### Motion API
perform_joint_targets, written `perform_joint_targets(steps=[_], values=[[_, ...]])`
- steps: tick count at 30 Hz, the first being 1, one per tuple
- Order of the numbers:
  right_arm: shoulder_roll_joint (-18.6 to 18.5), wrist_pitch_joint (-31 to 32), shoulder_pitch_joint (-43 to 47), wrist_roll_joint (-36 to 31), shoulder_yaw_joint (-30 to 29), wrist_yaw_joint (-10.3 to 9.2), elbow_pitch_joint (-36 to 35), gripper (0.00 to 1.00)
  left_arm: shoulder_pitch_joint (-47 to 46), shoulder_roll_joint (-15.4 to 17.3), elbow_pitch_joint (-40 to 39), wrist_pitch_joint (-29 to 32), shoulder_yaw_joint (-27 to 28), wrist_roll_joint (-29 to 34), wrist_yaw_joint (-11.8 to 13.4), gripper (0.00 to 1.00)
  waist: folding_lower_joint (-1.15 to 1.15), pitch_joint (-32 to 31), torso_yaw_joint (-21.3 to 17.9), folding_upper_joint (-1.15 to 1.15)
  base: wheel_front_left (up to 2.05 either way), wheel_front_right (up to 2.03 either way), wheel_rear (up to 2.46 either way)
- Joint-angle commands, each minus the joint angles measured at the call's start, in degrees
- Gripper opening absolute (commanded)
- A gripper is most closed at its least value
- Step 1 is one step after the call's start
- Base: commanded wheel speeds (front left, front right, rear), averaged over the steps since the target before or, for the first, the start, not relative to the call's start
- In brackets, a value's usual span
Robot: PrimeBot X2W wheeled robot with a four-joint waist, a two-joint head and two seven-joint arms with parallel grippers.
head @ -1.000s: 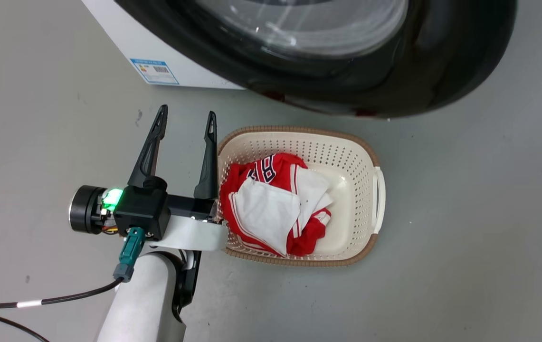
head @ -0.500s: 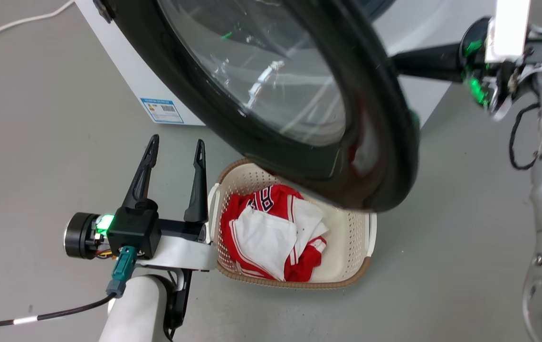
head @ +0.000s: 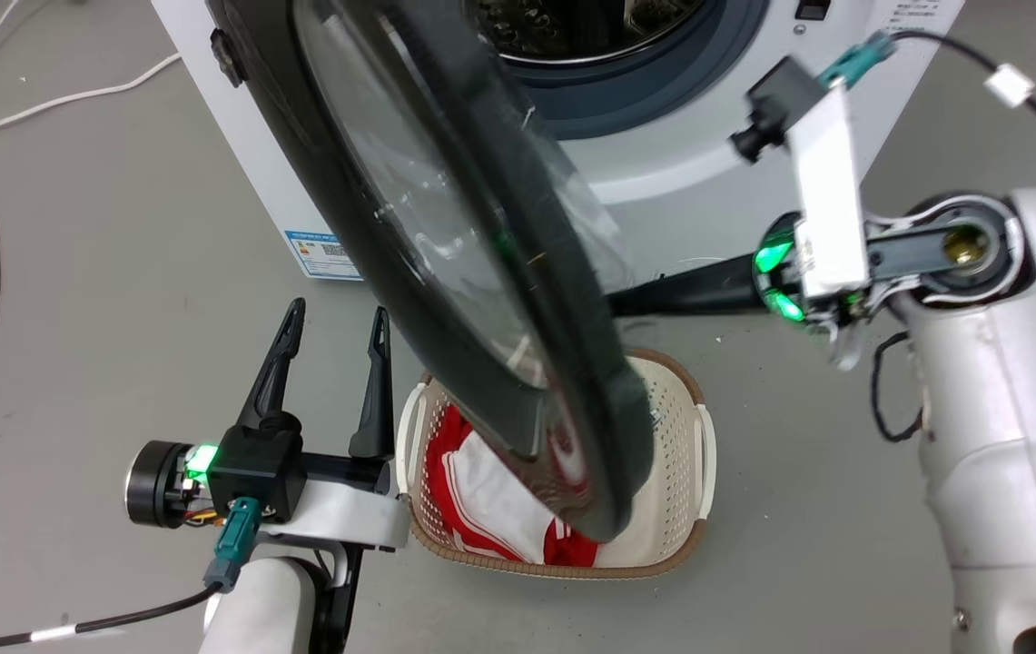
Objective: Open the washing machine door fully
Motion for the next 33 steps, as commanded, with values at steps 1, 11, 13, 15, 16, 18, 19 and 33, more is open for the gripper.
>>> perform_joint_targets(steps=[1,11,13,15,16,18,19,33], values=[[0.41,-0.95,1.49,1.09,1.84,-0.02,-0.7,0.0,0.35,0.05,0.0,-0.15,0.05,0.1,-0.14,1.0,0.01,-0.08,-0.16,0.0,0.0,0.0,0.0],[0.31,-11.98,4.66,4.26,7.56,-0.01,-2.82,0.0,0.58,-0.03,0.19,-0.15,0.12,0.06,-0.18,1.0,0.01,-0.99,-0.35,0.0,0.0,0.0,0.0],[0.3,-16.39,6.14,4.32,6.23,-0.02,-3.11,0.0,1.12,-0.04,0.3,-0.15,0.24,-0.02,-0.15,1.0,0.01,-1.69,-0.53,0.0,0.0,0.0,0.0],[0.3,-21.95,7.54,3.52,4.25,-0.02,-3.81,0.0,1.68,-0.05,0.39,-0.15,0.46,-0.06,-0.02,1.0,0.01,-2.58,-0.83,0.0,0.0,0.0,0.0],[0.3,-25.1,8.65,3.95,2.78,-0.02,-3.85,0.0,1.94,-0.05,0.48,-0.15,0.62,-0.08,0.01,1.0,0.01,-3.19,-0.97,0.0,0.0,0.0,0.0],[0.3,-33.4,11.31,4.13,-0.7,-0.01,-4.75,0.0,2.91,-0.05,0.46,-0.15,1.29,-0.21,0.06,1.0,0.01,-4.62,-1.76,0.0,0.0,0.0,0.0],[0.3,-35.75,12.67,4.82,-1.68,-0.02,-4.83,0.0,3.39,0.06,0.54,-0.14,1.64,-0.22,0.06,1.0,0.01,-5.21,-2.12,0.0,0.0,0.0,0.0],[0.29,-59.85,34.8,5.13,-10.02,-0.01,-12.08,0.6,8.77,1.02,0.09,-0.14,5.46,-0.08,0.04,1.0,0.01,-9.79,-6.83,0.0,0.0,0.0,0.0]])
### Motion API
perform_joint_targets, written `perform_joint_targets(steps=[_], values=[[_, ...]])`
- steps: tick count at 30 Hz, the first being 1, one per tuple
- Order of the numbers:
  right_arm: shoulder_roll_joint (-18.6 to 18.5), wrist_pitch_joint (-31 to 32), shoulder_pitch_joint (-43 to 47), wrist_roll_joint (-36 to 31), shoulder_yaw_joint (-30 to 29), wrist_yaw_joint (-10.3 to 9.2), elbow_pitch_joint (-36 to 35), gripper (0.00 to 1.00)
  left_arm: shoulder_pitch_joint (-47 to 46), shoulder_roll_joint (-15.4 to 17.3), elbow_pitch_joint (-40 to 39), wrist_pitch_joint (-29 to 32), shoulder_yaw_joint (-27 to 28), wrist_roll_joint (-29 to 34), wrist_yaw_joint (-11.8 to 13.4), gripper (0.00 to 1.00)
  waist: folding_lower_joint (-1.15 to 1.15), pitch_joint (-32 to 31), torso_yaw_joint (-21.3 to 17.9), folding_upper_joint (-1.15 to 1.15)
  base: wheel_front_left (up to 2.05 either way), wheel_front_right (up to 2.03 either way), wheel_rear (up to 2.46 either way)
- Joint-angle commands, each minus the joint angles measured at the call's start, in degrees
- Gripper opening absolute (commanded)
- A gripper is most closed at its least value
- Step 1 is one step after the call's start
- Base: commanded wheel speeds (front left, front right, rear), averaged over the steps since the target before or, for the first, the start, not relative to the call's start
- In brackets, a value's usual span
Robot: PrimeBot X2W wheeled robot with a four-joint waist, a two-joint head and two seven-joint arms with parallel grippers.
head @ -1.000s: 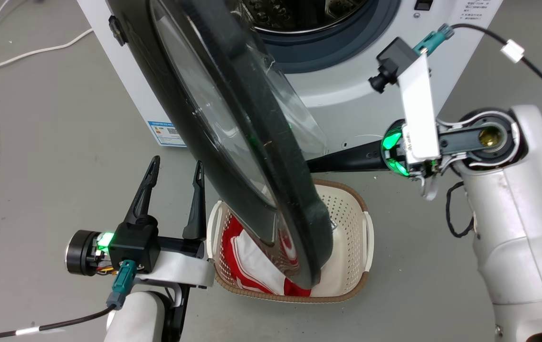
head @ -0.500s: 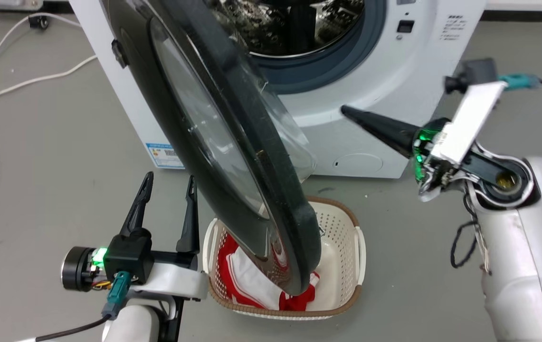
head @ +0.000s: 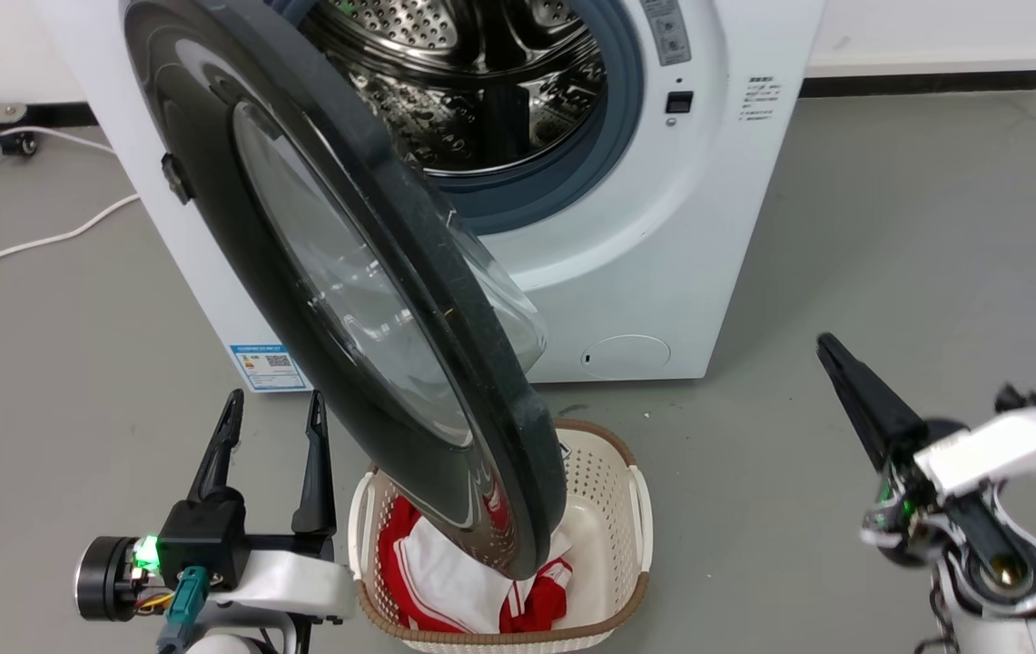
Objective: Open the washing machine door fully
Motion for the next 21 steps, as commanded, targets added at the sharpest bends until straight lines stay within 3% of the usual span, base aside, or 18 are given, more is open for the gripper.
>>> perform_joint_targets(steps=[1,5,10,17,21], values=[[0.09,-2.41,2.76,-0.37,0.2,0.0,-1.29,1.0,0.84,0.25,-0.19,-0.15,0.31,0.14,-0.1,1.0,0.01,-0.55,-0.69,0.0,0.0,0.0,0.0],[0.09,-9.05,7.6,-2.94,1.41,0.0,-3.78,1.0,1.08,0.21,0.04,-0.15,0.64,0.27,-0.3,1.0,0.01,-0.71,-0.79,0.0,0.0,0.0,0.0],[0.05,-18.99,11.45,-15.05,3.24,0.0,-7.19,1.0,1.41,0.08,0.31,-0.15,0.82,0.4,-0.48,1.0,0.01,-1.14,-0.64,0.0,0.0,0.0,0.0],[-2.28,-31.44,13.77,-39.8,4.5,0.0,-10.69,1.0,1.67,-0.14,0.56,-0.15,1.19,-0.27,-0.53,1.0,0.01,-1.69,-0.24,0.0,0.0,0.0,0.0],[-2.89,-35.05,14.05,-54.8,3.97,-0.01,-12.89,1.0,1.79,-0.19,0.24,-0.15,1.46,-0.04,-0.55,1.0,0.01,-1.92,-0.02,0.0,0.0,0.0,0.0]])
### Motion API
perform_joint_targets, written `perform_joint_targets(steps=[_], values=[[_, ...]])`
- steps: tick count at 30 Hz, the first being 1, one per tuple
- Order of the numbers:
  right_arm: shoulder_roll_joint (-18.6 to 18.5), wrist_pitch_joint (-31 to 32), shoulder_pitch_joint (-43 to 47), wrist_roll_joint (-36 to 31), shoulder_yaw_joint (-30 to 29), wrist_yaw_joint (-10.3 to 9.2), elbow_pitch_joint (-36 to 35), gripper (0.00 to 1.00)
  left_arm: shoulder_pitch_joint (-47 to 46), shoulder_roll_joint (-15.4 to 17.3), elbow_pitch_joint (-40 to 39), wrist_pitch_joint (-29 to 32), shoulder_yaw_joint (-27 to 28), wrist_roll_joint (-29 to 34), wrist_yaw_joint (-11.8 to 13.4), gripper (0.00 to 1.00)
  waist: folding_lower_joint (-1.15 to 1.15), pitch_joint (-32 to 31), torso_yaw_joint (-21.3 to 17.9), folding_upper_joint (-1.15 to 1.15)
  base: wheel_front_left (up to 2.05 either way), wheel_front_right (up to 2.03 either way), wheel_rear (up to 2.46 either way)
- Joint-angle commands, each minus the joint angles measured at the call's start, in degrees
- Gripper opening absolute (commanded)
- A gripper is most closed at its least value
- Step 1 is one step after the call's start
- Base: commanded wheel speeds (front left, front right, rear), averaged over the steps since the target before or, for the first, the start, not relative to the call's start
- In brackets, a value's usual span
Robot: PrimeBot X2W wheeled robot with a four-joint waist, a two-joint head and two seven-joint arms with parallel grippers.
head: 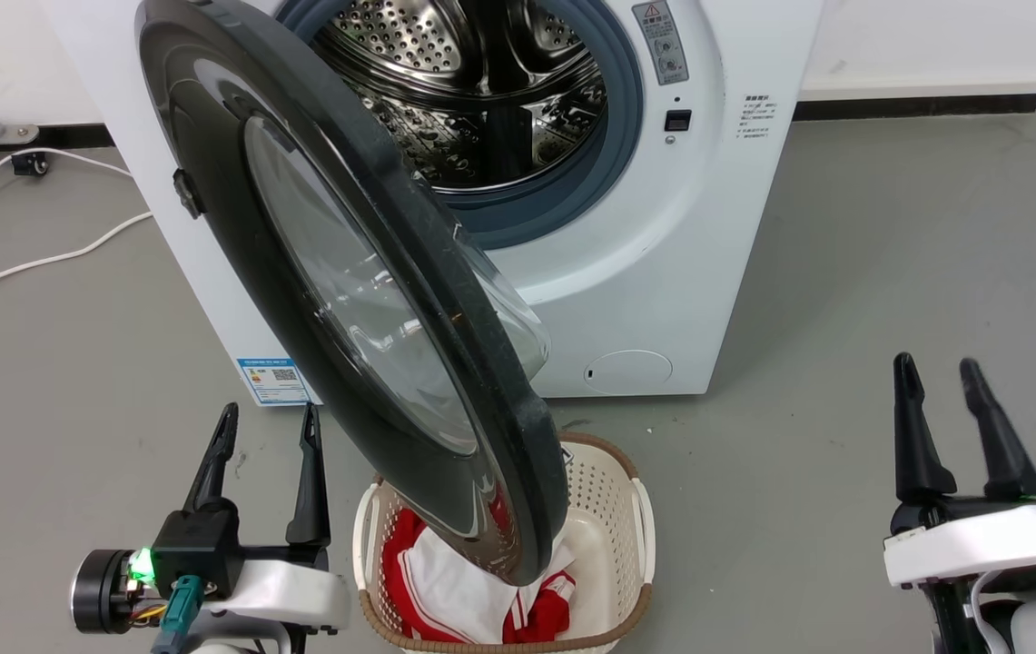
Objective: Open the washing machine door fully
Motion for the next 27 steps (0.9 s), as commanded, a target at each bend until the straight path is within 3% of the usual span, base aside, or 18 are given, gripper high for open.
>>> perform_joint_targets(steps=[1,8,10,27], values=[[-0.08,-1.05,0.75,-6.17,-0.35,-0.02,-1.64,1.0,0.54,0.05,-0.18,-0.15,0.31,0.12,-0.08,1.0,0.0,-0.05,0.17,0.0,0.0,0.0,0.0],[1.75,-1.05,3.08,-25.05,-0.91,-0.03,-7.73,1.0,0.98,0.26,-0.94,-0.15,0.25,1.01,-0.18,1.0,0.0,-0.66,1.23,0.0,0.0,0.0,0.0],[2.18,-1.09,4.21,-26.65,-1.02,-0.03,-8.14,1.0,1.05,0.29,-0.99,-0.15,0.23,1.03,-0.22,1.0,0.0,-0.79,1.41,0.0,0.0,0.0,0.0],[2.87,-2.79,5.72,-24.15,-0.23,-0.03,-2.92,1.0,1.25,0.36,-0.87,-0.15,0.14,1.21,-0.1,1.0,0.0,-0.84,1.21,0.0,0.0,0.0,0.0]])
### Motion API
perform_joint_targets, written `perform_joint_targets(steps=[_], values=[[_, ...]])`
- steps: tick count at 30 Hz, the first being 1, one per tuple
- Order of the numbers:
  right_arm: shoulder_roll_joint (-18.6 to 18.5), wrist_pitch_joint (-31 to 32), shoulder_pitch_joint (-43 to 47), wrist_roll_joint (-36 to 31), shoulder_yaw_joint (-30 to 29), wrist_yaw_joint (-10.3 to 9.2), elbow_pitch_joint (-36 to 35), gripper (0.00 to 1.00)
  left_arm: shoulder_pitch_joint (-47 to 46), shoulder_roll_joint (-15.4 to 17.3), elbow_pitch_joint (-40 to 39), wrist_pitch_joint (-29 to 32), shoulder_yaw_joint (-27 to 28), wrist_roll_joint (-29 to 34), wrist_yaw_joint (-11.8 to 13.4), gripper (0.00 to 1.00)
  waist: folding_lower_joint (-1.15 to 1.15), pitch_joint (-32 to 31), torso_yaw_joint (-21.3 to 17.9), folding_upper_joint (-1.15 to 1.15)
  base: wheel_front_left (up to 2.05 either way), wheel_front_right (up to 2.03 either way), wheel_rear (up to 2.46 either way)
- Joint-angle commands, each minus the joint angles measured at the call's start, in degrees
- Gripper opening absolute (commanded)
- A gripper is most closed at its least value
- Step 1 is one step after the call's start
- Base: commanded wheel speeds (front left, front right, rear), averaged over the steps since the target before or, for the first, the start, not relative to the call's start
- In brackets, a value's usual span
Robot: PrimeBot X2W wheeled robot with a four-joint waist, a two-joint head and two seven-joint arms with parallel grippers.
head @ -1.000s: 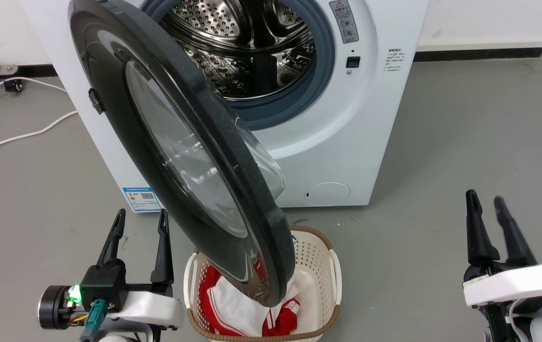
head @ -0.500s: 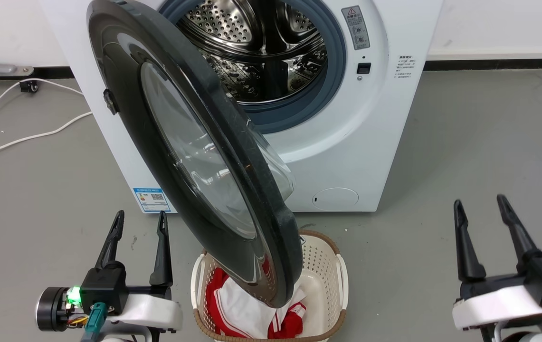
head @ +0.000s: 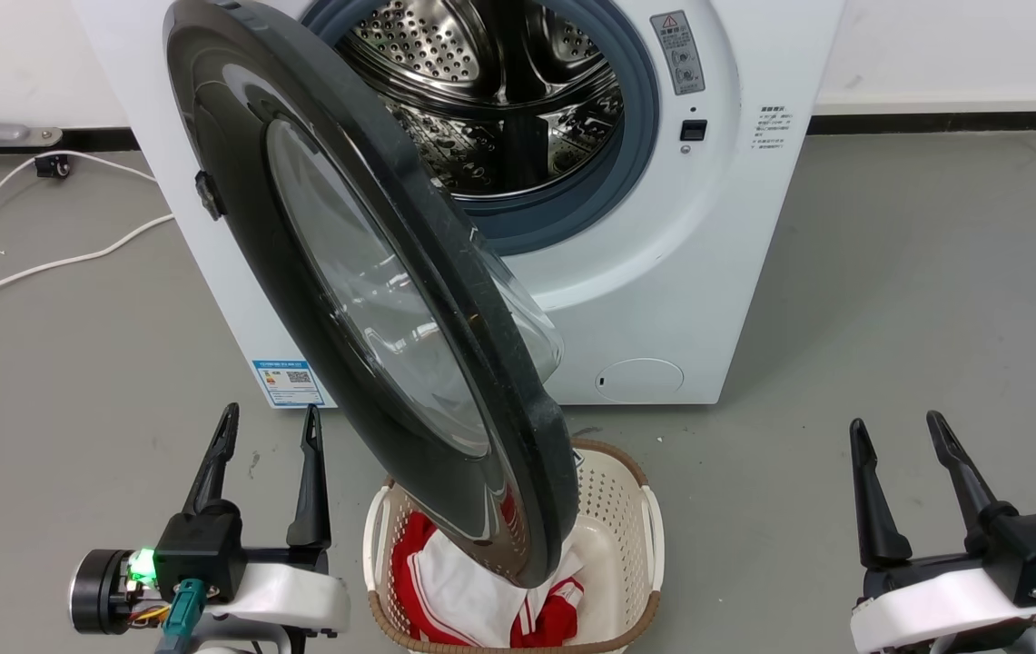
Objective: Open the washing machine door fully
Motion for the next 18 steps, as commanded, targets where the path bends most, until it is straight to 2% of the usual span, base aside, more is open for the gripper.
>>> perform_joint_targets(steps=[1,8,9,10,11,18], values=[[0.21,-0.23,-0.56,0.12,0.11,-0.04,0.16,1.0,0.62,0.26,-0.05,-0.15,0.13,0.18,0.11,1.0,0.0,0.04,-0.04,0.0,0.0,0.0,0.0],[0.22,-0.2,-0.9,0.24,-0.2,-0.04,0.67,1.0,0.72,0.25,0.11,-0.15,0.11,-0.07,-0.02,1.0,0.0,0.14,-0.02,0.0,0.0,0.0,0.0],[0.22,-0.17,-0.92,0.28,-0.22,-0.04,0.7,1.0,0.65,0.26,-0.01,-0.15,0.15,-0.25,-0.14,0.82,0.0,0.16,-0.01,0.0,0.0,0.0,0.0],[0.22,-0.17,-0.93,0.29,-0.23,-0.04,0.71,1.0,0.57,0.23,-0.25,-0.14,0.3,-0.45,-0.14,0.29,0.0,0.18,0.01,0.0,0.0,0.0,0.0],[0.22,-0.18,-0.94,0.35,-0.23,-0.04,0.73,1.0,0.64,0.2,-0.2,-0.14,0.34,-0.51,-0.17,0.0,0.0,0.2,0.02,0.0,0.0,0.0,0.0],[0.22,-0.07,-0.9,0.7,-0.25,-0.04,0.88,1.0,0.89,0.06,0.05,-0.15,0.61,-1.15,-0.52,0.0,0.0,0.27,0.04,0.0,0.0,0.0,0.0]])
